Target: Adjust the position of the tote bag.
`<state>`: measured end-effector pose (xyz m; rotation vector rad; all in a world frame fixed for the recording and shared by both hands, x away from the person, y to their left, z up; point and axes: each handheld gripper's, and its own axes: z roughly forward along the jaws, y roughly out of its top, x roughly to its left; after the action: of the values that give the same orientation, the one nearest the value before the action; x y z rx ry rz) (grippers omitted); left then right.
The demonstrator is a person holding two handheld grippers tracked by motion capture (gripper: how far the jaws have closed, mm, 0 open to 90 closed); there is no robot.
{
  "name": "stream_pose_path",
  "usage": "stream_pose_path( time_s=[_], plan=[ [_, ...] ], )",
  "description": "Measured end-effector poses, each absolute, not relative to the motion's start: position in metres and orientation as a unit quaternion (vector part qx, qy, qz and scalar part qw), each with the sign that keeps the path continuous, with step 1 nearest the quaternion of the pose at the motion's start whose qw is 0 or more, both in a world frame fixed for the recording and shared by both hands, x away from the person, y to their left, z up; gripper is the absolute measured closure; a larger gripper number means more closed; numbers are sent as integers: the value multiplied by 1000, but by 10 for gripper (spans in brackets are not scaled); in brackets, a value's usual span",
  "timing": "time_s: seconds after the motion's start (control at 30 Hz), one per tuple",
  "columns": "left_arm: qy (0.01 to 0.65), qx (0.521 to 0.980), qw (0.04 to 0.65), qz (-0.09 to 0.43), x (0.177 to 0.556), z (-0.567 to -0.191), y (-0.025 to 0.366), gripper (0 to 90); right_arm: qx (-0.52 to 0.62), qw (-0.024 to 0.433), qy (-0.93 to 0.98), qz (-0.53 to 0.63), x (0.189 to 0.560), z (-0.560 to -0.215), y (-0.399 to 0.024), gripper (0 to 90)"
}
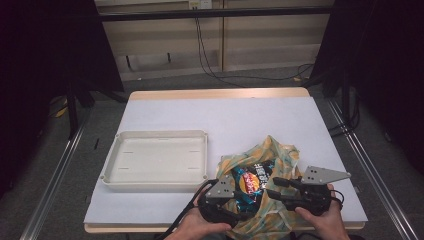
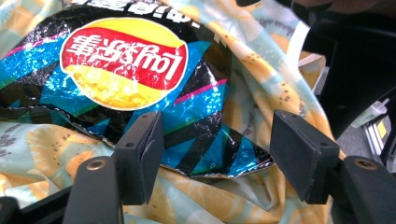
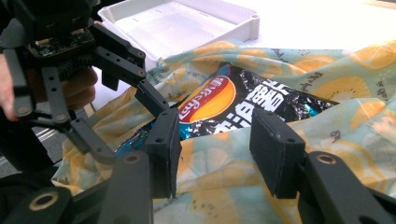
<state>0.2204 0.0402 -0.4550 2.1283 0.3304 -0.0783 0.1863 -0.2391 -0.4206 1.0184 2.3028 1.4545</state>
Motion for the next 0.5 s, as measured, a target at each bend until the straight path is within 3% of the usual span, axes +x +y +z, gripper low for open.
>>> stream_pose_path(
  time_s=[0.17, 0.5],
  plan=[
    [140, 858, 491, -53, 225, -458, 44, 349, 347, 116, 787, 497, 186, -421, -238, 530],
    [130, 875, 466, -22, 221, -469, 35, 313, 348, 115, 787, 497, 186, -421, -239, 527]
  ],
)
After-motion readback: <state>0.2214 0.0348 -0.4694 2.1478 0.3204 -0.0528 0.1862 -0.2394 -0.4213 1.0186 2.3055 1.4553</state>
